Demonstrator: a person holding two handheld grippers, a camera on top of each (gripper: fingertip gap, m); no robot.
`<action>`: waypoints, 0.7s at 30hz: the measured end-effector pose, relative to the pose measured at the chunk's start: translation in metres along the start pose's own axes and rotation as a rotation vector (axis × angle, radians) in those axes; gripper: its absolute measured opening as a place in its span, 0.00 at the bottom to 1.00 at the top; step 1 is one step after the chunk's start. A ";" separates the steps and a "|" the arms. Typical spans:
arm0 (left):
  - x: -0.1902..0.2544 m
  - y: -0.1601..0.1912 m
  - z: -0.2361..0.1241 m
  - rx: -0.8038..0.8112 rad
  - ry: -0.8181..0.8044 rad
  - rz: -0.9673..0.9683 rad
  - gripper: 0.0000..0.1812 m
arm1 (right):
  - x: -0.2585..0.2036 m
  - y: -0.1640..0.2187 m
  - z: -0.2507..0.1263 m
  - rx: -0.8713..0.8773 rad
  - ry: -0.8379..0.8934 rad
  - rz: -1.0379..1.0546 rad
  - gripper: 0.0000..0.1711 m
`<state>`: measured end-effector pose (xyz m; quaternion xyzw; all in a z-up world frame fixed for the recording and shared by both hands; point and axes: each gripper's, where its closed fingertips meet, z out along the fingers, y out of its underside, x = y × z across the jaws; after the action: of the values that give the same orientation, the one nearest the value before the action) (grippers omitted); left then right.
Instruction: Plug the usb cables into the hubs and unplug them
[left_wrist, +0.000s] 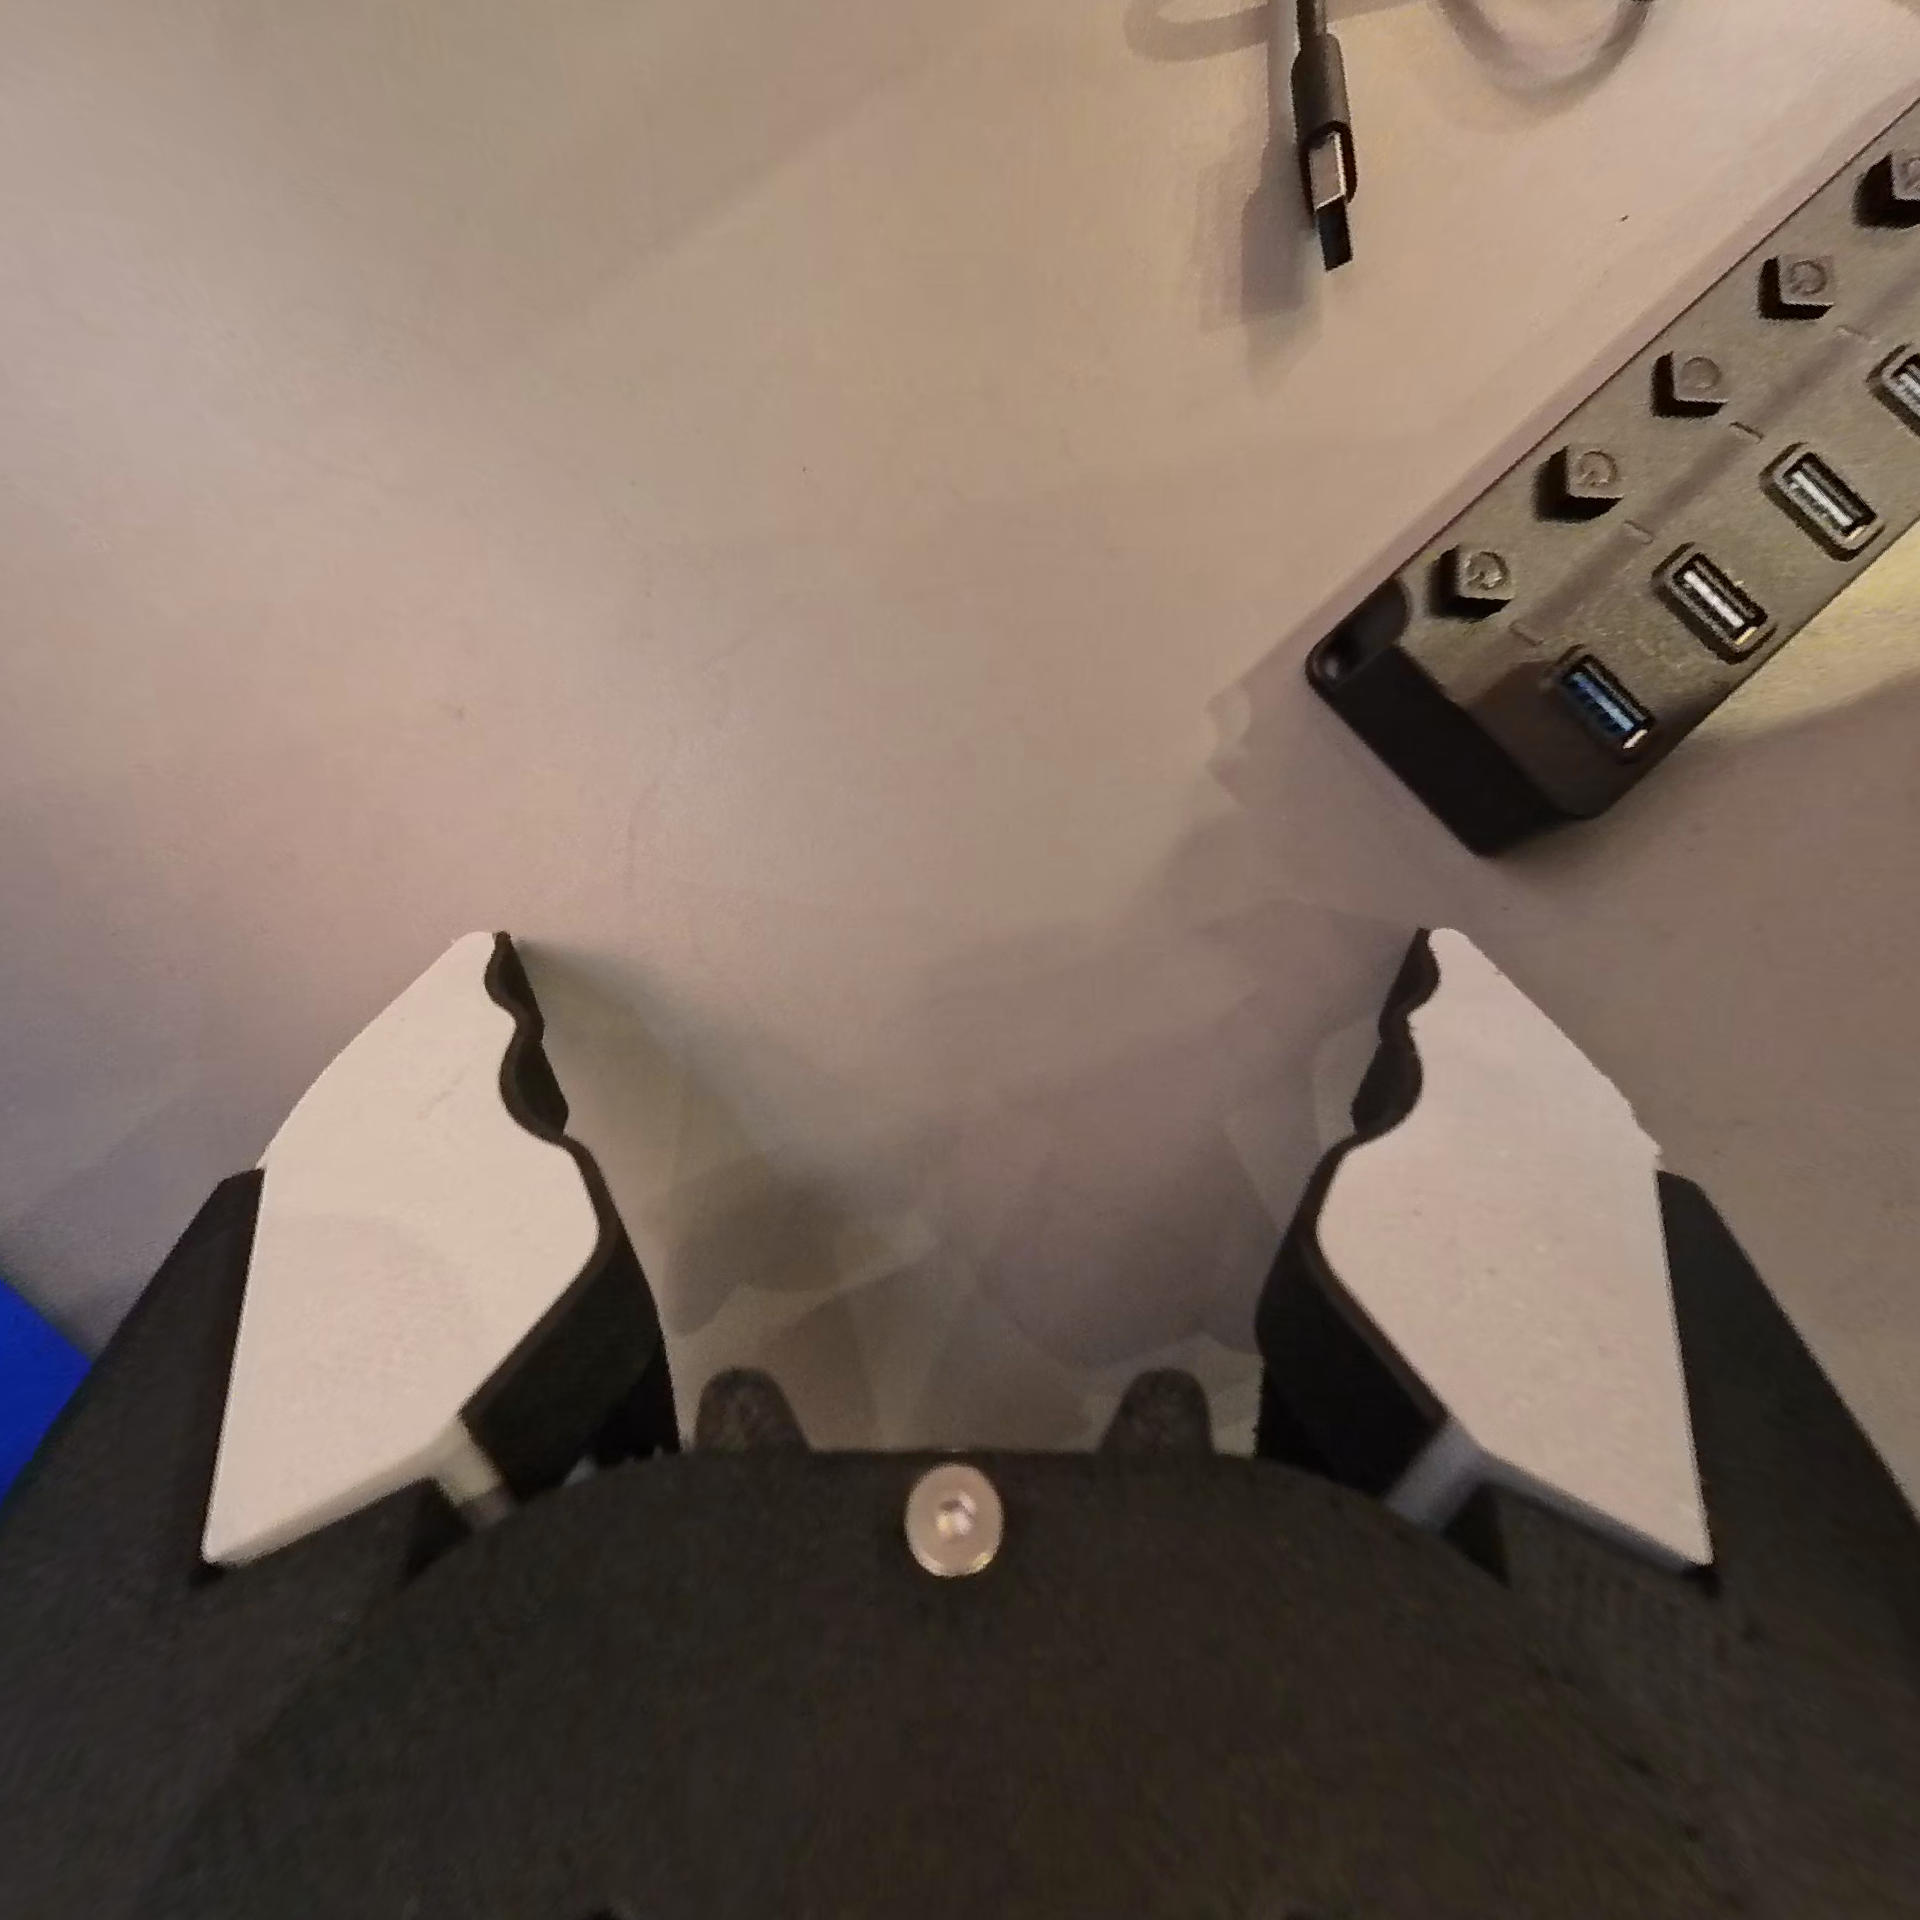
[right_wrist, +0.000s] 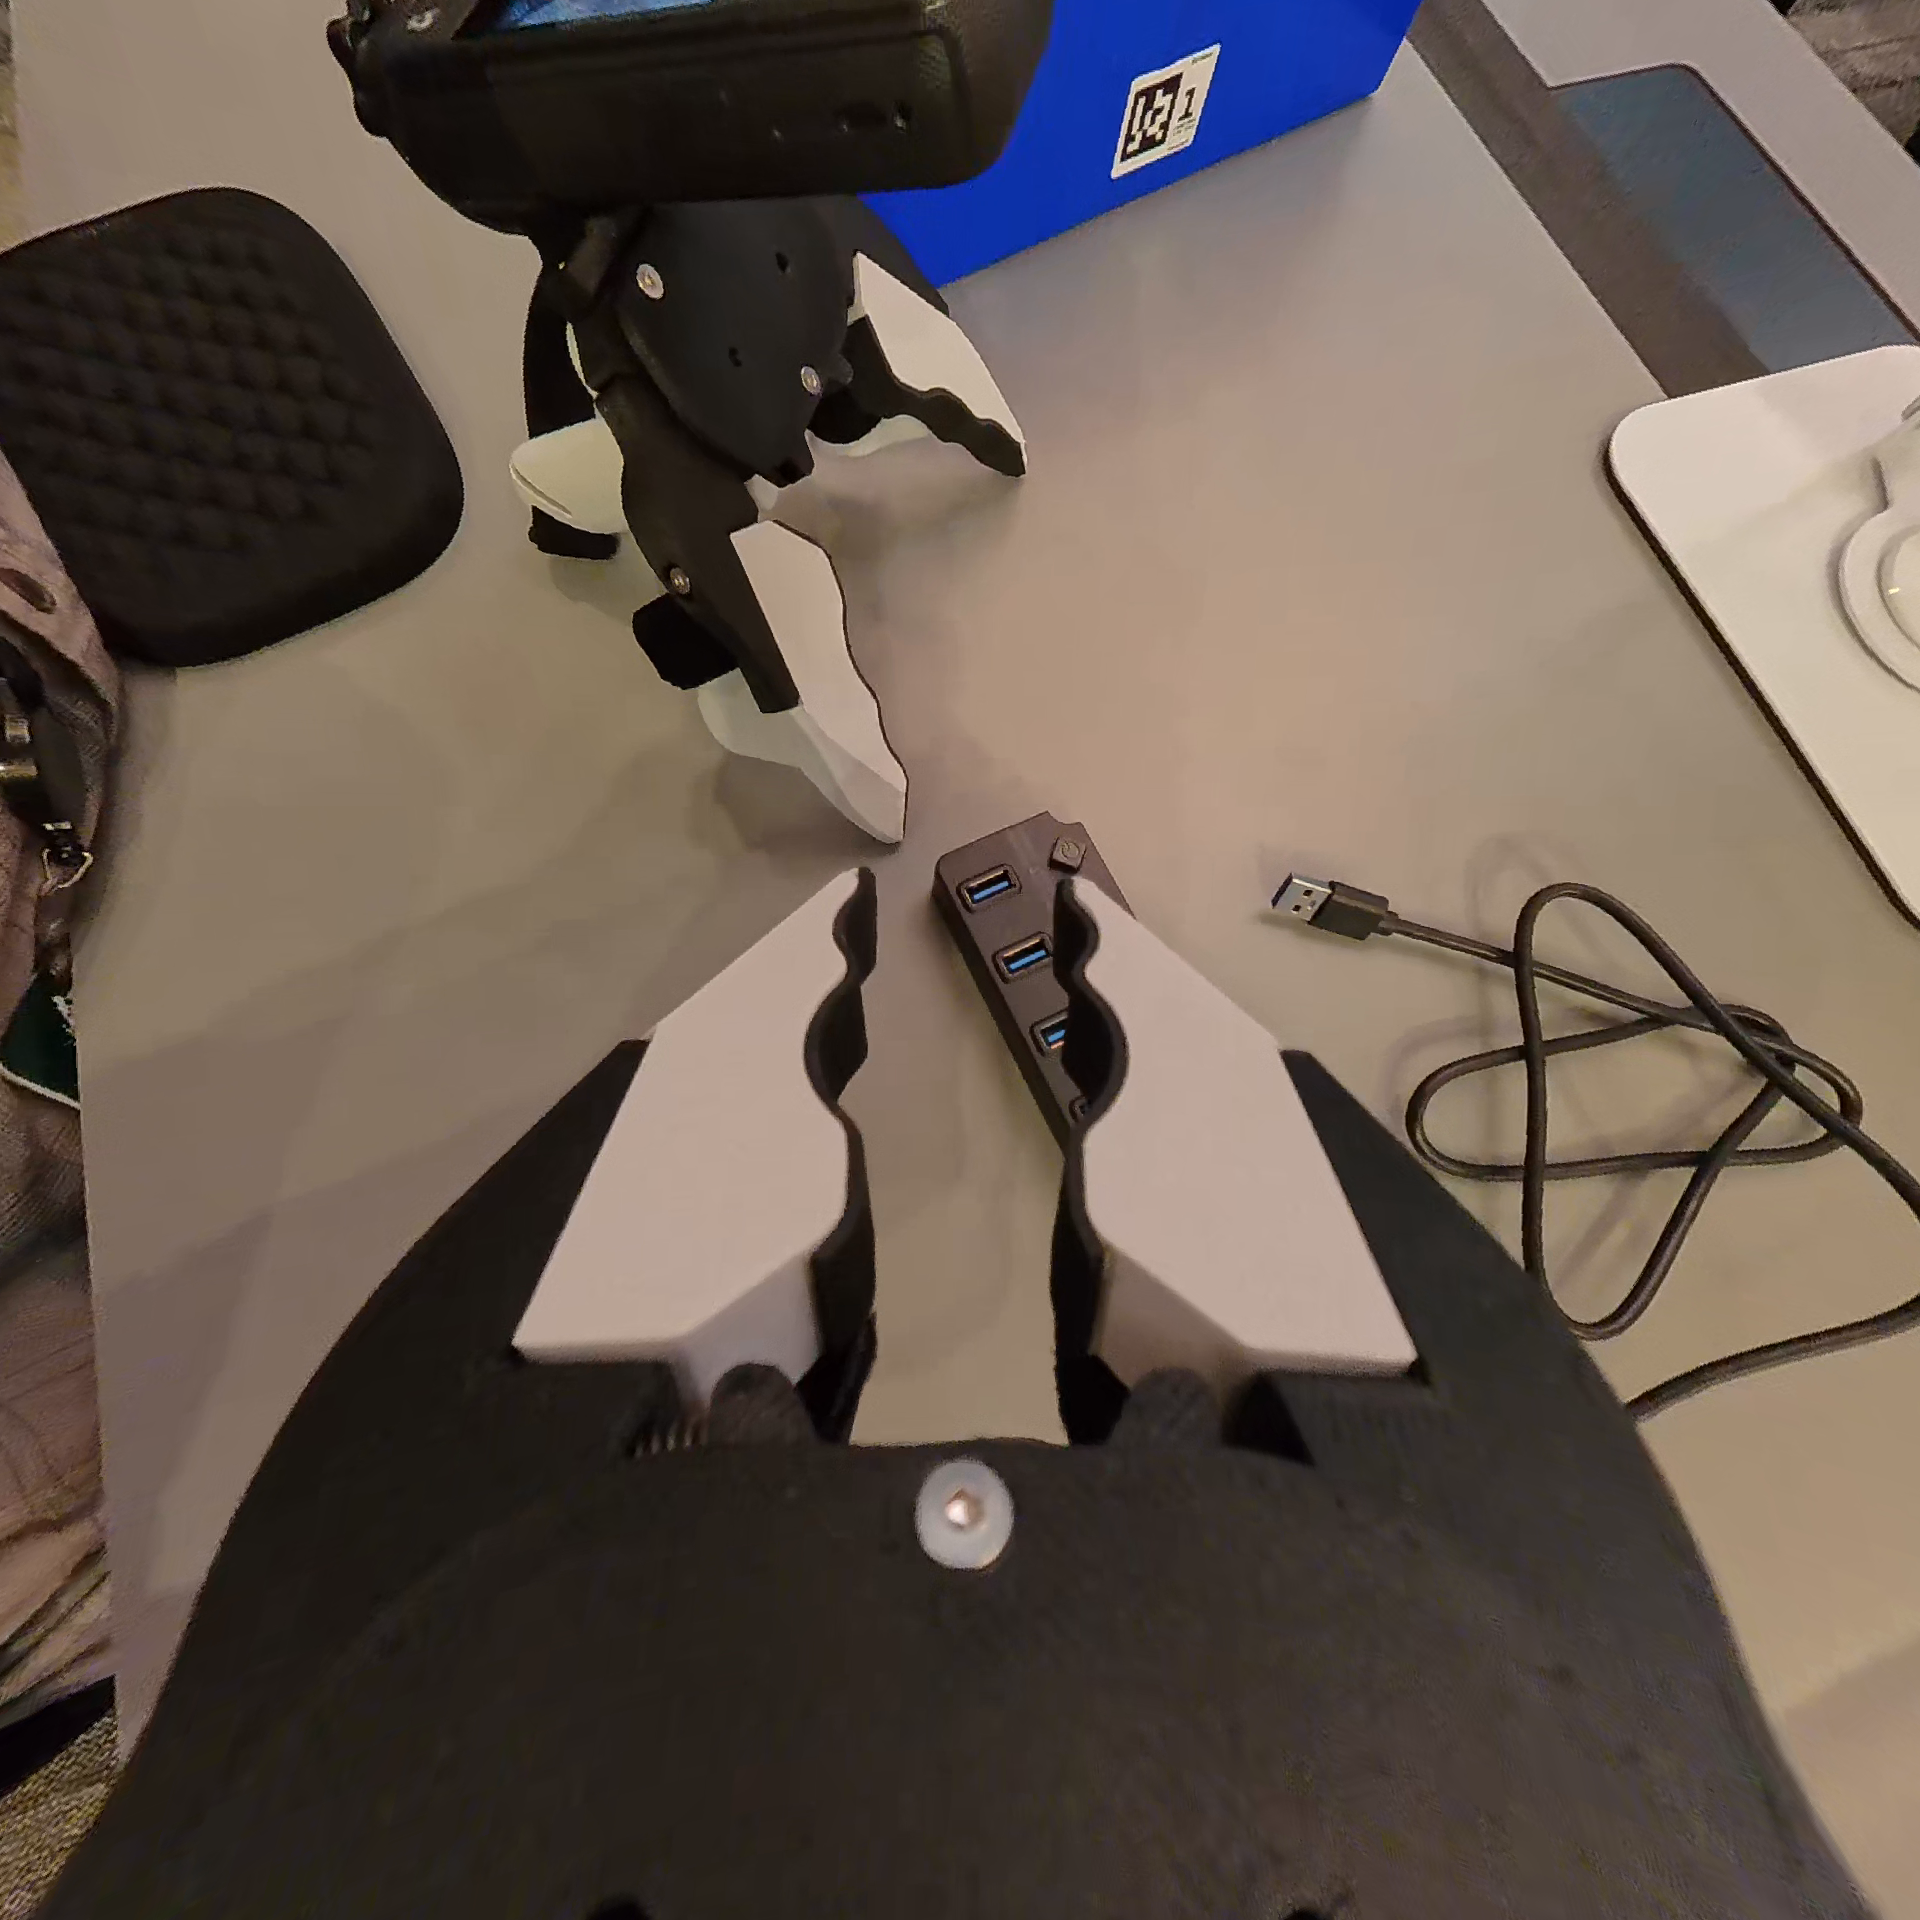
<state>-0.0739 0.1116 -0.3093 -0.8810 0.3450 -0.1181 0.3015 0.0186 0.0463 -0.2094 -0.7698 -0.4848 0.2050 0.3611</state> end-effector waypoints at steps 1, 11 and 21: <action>0.000 0.000 0.000 0.000 0.000 0.000 0.81 | 0.000 0.000 0.000 0.003 -0.002 0.002 0.18; 0.000 0.000 0.000 0.000 0.000 0.000 0.81 | 0.000 0.000 0.000 0.007 -0.006 -0.003 0.18; 0.000 0.000 0.000 0.000 0.000 0.000 0.81 | -0.002 -0.003 -0.013 0.050 0.008 -0.027 0.18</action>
<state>-0.0741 0.1117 -0.3095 -0.8810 0.3450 -0.1181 0.3015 0.0249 0.0408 -0.1983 -0.7547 -0.4883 0.2092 0.3849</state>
